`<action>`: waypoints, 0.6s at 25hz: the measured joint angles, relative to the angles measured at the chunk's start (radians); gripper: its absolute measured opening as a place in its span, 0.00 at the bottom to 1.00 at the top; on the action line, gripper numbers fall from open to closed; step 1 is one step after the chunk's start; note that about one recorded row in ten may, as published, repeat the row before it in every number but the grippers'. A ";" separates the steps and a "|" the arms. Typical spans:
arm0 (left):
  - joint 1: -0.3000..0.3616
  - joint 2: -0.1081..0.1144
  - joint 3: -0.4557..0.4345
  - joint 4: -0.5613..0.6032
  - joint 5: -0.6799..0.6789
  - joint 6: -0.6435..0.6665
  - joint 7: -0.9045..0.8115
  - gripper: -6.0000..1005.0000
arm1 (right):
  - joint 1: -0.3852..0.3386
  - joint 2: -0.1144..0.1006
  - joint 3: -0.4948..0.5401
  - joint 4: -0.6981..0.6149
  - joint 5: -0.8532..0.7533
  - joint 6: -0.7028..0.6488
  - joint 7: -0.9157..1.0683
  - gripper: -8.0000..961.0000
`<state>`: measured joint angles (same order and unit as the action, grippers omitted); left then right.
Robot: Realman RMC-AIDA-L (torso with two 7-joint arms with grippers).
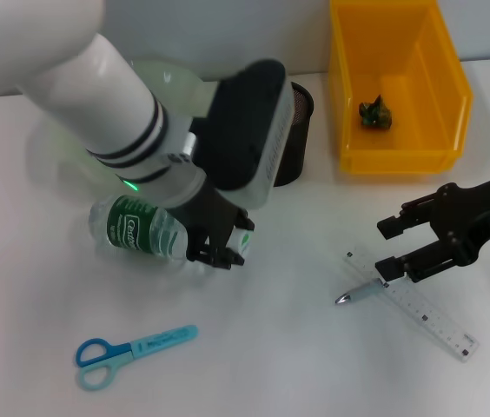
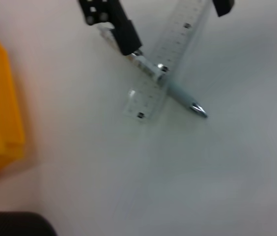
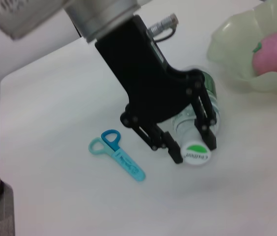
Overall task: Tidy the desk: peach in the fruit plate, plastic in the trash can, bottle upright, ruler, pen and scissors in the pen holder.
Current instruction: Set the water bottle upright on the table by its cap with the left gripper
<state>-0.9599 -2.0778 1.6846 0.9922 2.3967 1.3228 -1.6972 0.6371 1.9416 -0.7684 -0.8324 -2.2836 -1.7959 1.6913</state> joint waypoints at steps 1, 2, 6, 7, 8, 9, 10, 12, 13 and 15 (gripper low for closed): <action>0.009 0.001 -0.018 0.012 0.000 0.004 -0.008 0.42 | 0.000 -0.002 0.000 0.000 0.000 -0.001 0.000 0.79; 0.020 0.002 -0.041 0.022 0.000 0.010 -0.018 0.42 | 0.000 -0.004 0.000 0.000 0.000 -0.003 0.000 0.79; 0.038 0.004 -0.098 0.036 -0.001 0.028 -0.041 0.42 | 0.004 -0.013 0.000 0.001 -0.003 -0.005 0.000 0.79; 0.041 0.005 -0.112 0.038 -0.001 0.033 -0.046 0.42 | 0.005 -0.014 0.000 0.002 -0.004 -0.005 0.000 0.79; 0.049 0.005 -0.136 0.044 -0.001 0.041 -0.055 0.42 | 0.005 -0.014 0.000 0.002 -0.004 -0.005 0.000 0.79; 0.052 0.005 -0.148 0.046 -0.001 0.046 -0.059 0.42 | 0.005 -0.014 0.000 0.002 -0.004 -0.005 0.000 0.79; 0.055 0.005 -0.160 0.048 -0.001 0.050 -0.063 0.42 | 0.006 -0.014 0.000 0.003 -0.004 -0.005 0.000 0.79; 0.066 0.005 -0.203 0.053 -0.002 0.065 -0.077 0.42 | 0.005 -0.014 0.000 -0.001 -0.005 -0.005 0.000 0.79; 0.068 0.005 -0.210 0.054 -0.002 0.066 -0.079 0.42 | 0.005 -0.014 0.000 -0.001 -0.005 -0.005 0.000 0.79; 0.075 0.005 -0.230 0.059 -0.003 0.068 -0.089 0.42 | 0.003 -0.013 0.000 -0.005 -0.006 -0.005 -0.003 0.79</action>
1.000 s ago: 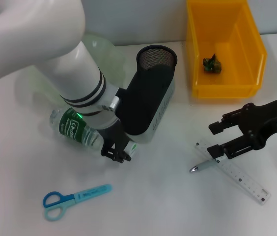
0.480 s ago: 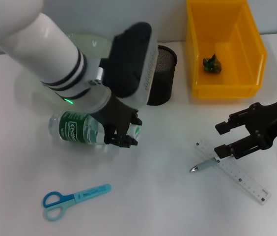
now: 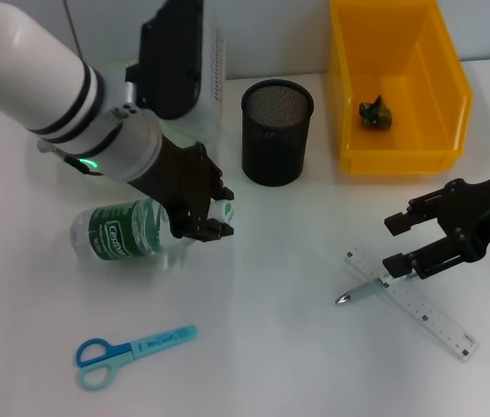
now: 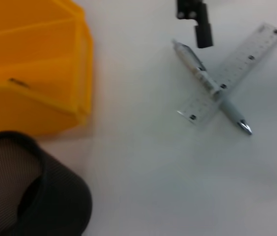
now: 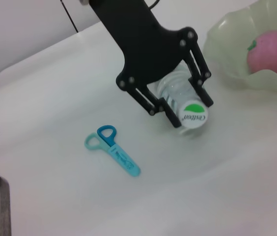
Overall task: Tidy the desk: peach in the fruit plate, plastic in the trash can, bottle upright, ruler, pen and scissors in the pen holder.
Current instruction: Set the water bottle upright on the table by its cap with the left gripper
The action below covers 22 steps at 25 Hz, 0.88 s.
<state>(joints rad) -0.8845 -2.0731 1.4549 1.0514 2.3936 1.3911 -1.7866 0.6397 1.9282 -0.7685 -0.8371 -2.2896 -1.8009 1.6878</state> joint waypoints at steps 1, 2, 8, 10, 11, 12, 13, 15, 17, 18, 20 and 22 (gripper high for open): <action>0.002 0.000 -0.010 0.002 -0.001 0.003 -0.008 0.42 | -0.002 0.001 0.000 -0.001 0.000 0.000 -0.002 0.79; 0.006 0.001 -0.031 0.009 -0.002 0.012 -0.023 0.42 | -0.003 0.001 0.000 -0.001 0.000 0.000 -0.006 0.79; 0.020 0.002 -0.072 0.040 -0.004 0.044 -0.075 0.42 | -0.004 0.002 0.000 -0.002 -0.003 -0.012 -0.009 0.79; 0.023 0.002 -0.074 0.046 -0.004 0.046 -0.082 0.42 | -0.004 0.000 0.000 -0.002 -0.007 -0.014 -0.011 0.79; 0.023 0.002 -0.074 0.046 -0.004 0.046 -0.082 0.42 | -0.003 -0.001 0.000 -0.002 -0.009 -0.016 -0.013 0.79; 0.037 0.003 -0.078 0.081 -0.004 0.053 -0.114 0.42 | -0.002 -0.001 -0.001 -0.002 -0.010 -0.019 -0.015 0.79; 0.037 0.003 -0.078 0.081 -0.004 0.053 -0.114 0.42 | -0.001 -0.002 -0.001 -0.002 -0.010 -0.023 -0.018 0.79; 0.042 0.004 -0.078 0.097 -0.004 0.059 -0.126 0.42 | 0.001 -0.002 -0.001 -0.003 -0.010 -0.028 -0.022 0.79; 0.042 0.004 -0.078 0.097 -0.004 0.059 -0.126 0.42 | 0.005 -0.003 -0.002 -0.004 -0.010 -0.030 -0.024 0.79; 0.042 0.004 -0.078 0.097 -0.004 0.059 -0.126 0.42 | 0.005 -0.003 -0.002 -0.004 -0.010 -0.030 -0.024 0.79; 0.048 0.004 -0.079 0.116 -0.004 0.067 -0.143 0.42 | 0.006 -0.003 -0.002 -0.008 -0.010 -0.034 -0.024 0.79; 0.049 0.006 -0.138 0.136 0.001 0.107 -0.161 0.42 | 0.006 -0.003 -0.002 -0.012 -0.010 -0.038 -0.025 0.79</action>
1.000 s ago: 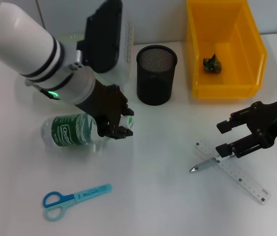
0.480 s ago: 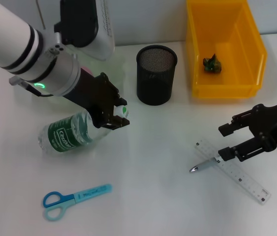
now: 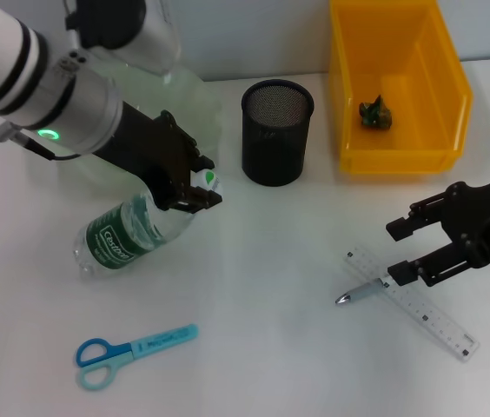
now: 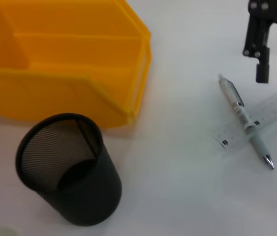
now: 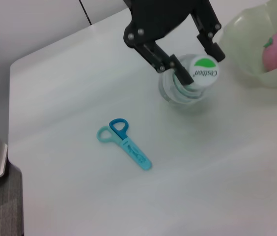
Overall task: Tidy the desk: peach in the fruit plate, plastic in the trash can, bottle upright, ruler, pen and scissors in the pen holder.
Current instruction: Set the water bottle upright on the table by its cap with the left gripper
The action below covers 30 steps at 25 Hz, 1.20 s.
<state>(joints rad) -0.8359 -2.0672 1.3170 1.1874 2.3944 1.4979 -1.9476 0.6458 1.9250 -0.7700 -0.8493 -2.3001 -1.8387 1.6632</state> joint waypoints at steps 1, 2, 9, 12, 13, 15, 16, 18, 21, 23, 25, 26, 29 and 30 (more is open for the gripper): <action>0.001 0.000 -0.024 0.008 0.000 0.014 -0.001 0.42 | 0.000 0.000 0.000 -0.001 0.000 -0.001 0.000 0.79; 0.001 0.000 -0.024 0.008 0.000 0.014 -0.001 0.42 | 0.000 0.000 0.000 -0.002 0.000 -0.002 0.000 0.79; 0.005 0.001 -0.091 0.026 0.004 0.054 -0.002 0.42 | 0.000 0.000 0.000 -0.003 0.002 -0.002 0.000 0.79; 0.005 0.003 -0.115 0.026 0.009 0.067 -0.002 0.42 | 0.000 0.000 0.000 -0.004 0.004 -0.002 0.000 0.79; 0.005 0.004 -0.124 0.030 0.011 0.073 -0.004 0.42 | 0.000 0.000 0.000 -0.004 0.005 -0.002 0.000 0.79; 0.008 0.004 -0.135 0.042 0.020 0.082 -0.009 0.42 | 0.002 0.000 0.000 -0.004 0.006 -0.002 0.000 0.79; 0.009 0.004 -0.139 0.047 0.024 0.085 -0.012 0.42 | 0.002 0.000 0.000 -0.004 0.006 -0.002 0.000 0.79; 0.010 0.004 -0.149 0.057 0.032 0.093 -0.016 0.42 | 0.006 0.000 0.000 -0.004 0.005 -0.003 0.000 0.79; 0.011 0.004 -0.166 0.063 0.037 0.106 -0.016 0.42 | 0.009 0.000 0.000 -0.004 0.004 -0.003 0.000 0.79; 0.011 0.005 -0.187 0.066 0.043 0.118 -0.017 0.42 | 0.010 0.000 0.000 -0.004 0.003 -0.003 0.000 0.79; 0.011 0.005 -0.198 0.066 0.046 0.122 -0.017 0.42 | 0.010 0.000 0.000 -0.004 0.003 -0.003 0.000 0.79; 0.011 0.005 -0.198 0.066 0.046 0.122 -0.017 0.42 | 0.011 0.000 0.000 -0.004 0.003 -0.004 0.000 0.79; 0.012 0.006 -0.205 0.067 0.049 0.129 -0.024 0.42 | 0.011 0.000 0.000 -0.004 0.003 -0.005 0.000 0.79; 0.012 0.006 -0.206 0.069 0.050 0.131 -0.025 0.42 | 0.012 0.000 0.000 -0.004 0.002 -0.006 0.000 0.79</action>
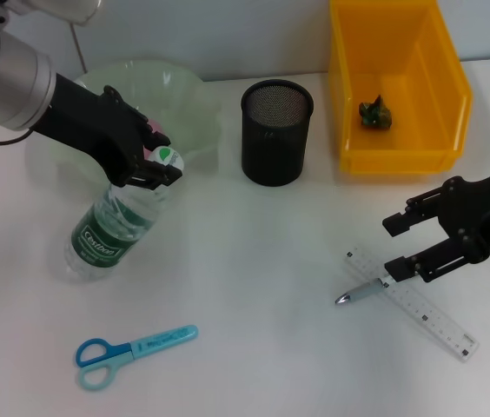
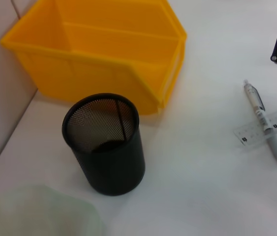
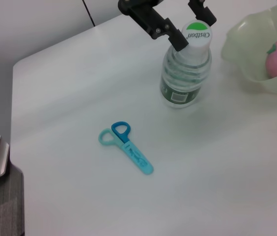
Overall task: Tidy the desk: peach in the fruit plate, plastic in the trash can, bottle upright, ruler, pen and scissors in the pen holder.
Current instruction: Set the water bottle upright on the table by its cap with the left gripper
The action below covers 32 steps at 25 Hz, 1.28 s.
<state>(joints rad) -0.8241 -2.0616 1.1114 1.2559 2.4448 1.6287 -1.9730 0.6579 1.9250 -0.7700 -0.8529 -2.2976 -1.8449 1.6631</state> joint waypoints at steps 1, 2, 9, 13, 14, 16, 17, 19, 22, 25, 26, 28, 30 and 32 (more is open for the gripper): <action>0.000 0.000 0.000 0.000 0.000 0.000 0.000 0.42 | 0.000 0.000 0.000 0.000 0.000 0.000 0.000 0.79; 0.001 0.000 -0.003 0.006 0.006 0.005 -0.004 0.42 | 0.000 0.000 0.000 0.000 0.000 -0.001 0.000 0.79; 0.022 0.000 -0.035 0.062 0.027 0.041 -0.034 0.42 | 0.001 0.000 0.000 0.000 -0.002 -0.005 0.000 0.79; 0.026 0.000 -0.047 0.071 0.027 0.046 -0.043 0.42 | 0.001 -0.002 0.000 0.000 -0.002 -0.008 -0.005 0.79; 0.027 0.001 -0.047 0.073 0.029 0.048 -0.047 0.42 | 0.001 -0.003 0.000 0.000 -0.002 -0.008 -0.009 0.79; 0.031 0.001 -0.051 0.079 0.032 0.053 -0.051 0.42 | 0.002 -0.003 0.000 0.000 -0.002 -0.008 -0.010 0.79; 0.034 0.001 -0.054 0.084 0.035 0.056 -0.052 0.42 | 0.004 -0.003 0.000 0.000 -0.002 -0.008 -0.011 0.79; 0.041 0.002 -0.060 0.095 0.037 0.059 -0.056 0.42 | 0.007 -0.003 0.000 0.000 -0.002 -0.008 -0.012 0.79; 0.053 0.002 -0.073 0.109 0.039 0.065 -0.066 0.42 | 0.008 -0.003 0.000 0.000 -0.002 -0.008 -0.012 0.79; 0.065 0.003 -0.091 0.130 0.046 0.076 -0.071 0.42 | 0.009 -0.003 0.000 0.000 -0.002 -0.008 -0.012 0.79; 0.066 0.003 -0.097 0.134 0.047 0.081 -0.073 0.42 | 0.009 -0.003 0.000 0.000 -0.002 -0.008 -0.012 0.79; 0.068 0.003 -0.110 0.139 0.048 0.090 -0.077 0.42 | 0.010 -0.004 0.000 0.000 -0.002 -0.008 -0.012 0.79; 0.070 0.003 -0.122 0.143 0.050 0.097 -0.078 0.42 | 0.011 -0.005 0.000 0.000 -0.002 -0.008 -0.012 0.79; 0.074 0.005 -0.132 0.147 0.051 0.102 -0.080 0.42 | 0.012 -0.005 0.000 0.000 -0.002 -0.008 -0.012 0.79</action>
<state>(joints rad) -0.7498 -2.0562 0.9791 1.4028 2.4955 1.7304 -2.0529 0.6697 1.9197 -0.7701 -0.8529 -2.2994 -1.8529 1.6515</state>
